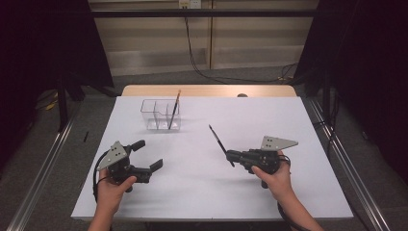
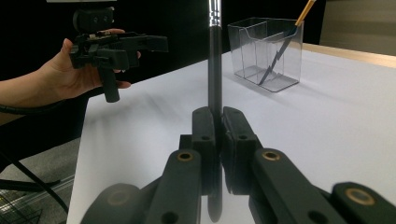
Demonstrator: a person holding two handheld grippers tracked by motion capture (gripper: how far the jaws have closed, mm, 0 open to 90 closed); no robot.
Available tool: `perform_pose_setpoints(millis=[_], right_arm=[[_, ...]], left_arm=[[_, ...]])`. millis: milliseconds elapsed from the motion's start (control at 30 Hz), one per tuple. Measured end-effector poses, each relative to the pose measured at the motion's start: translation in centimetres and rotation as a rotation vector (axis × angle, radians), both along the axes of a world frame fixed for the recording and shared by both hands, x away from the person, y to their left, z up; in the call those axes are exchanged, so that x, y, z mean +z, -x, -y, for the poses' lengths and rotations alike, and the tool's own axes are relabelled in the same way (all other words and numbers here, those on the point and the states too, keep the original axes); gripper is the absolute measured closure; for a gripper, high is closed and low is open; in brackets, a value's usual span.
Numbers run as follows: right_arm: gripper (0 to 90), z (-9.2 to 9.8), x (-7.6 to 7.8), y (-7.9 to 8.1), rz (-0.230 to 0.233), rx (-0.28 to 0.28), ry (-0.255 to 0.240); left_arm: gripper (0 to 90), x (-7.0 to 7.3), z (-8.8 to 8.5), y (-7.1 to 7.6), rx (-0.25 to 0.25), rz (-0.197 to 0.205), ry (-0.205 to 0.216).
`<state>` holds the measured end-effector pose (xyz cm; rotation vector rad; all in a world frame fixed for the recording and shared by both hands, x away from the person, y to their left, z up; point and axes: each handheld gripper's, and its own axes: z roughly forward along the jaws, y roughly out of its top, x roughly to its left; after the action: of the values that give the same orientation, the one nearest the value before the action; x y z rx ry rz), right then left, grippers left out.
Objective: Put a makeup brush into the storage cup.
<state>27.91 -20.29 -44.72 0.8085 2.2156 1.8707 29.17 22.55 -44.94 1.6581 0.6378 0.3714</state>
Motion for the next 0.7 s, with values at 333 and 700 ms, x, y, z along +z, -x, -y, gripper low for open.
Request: perform_pose_setpoints(millis=[333, 700], right_arm=[[84.2, -0.2, -0.1, 0.0, 0.000, 0.004, 0.003], [84.3, -0.2, -0.2, -0.1, -0.005, -0.002, 0.003]], left_arm=[[0.0, 0.4, 1.7, -0.4, -0.042, 0.000, 0.004], [0.0, 0.2, 4.4, -1.1, -0.094, -0.027, -0.016]])
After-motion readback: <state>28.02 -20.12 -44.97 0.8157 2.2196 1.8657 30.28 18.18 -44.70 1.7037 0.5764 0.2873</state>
